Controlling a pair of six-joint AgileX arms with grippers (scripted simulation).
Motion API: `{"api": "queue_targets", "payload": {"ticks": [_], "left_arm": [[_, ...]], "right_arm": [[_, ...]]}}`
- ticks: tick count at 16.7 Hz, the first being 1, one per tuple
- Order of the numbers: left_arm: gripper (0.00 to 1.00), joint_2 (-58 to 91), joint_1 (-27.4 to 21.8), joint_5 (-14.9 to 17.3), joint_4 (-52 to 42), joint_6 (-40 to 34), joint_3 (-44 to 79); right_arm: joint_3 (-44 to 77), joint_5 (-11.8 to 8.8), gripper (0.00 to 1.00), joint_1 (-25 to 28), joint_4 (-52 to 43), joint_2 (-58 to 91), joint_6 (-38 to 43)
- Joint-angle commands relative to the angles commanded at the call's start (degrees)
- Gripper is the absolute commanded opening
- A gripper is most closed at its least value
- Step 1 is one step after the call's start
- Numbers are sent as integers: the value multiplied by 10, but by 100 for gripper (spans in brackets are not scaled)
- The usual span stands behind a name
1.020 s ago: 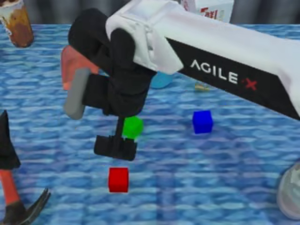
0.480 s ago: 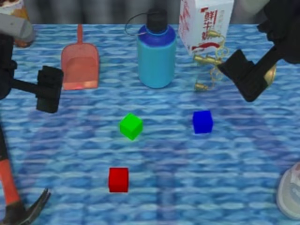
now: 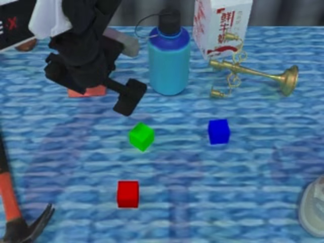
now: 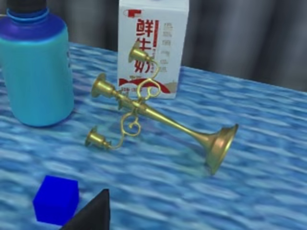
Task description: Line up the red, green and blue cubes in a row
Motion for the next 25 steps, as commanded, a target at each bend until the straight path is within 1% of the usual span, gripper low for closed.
{"api": "queue_targets", "payload": {"ticks": [3,6,9,14,17,22,25], "left_arm": [[100,113,-28,1,-60,7,104],[100,190,-47,1,-99,12,179],[100,225,-55,1,-115,14,213],[100,226,-53,1,-114,14,213],[100,234,-54,1,-91,15,196],[100,272,-54,2,19,15,130],[100,279,-54,2,33,15,119]], "right_arm": [[-129,12,100,-49,76,-132,28],[-213,21,100,-82,131,-223,48],[-248,26,100,-95,156,-262,56],[-249,26,100,-95,156,-262,56],[-249,26,100,-95,156,-262,56],[-249,26,100,-95,156,-262,56],[-249,26,100,-95,156,-262,56]]}}
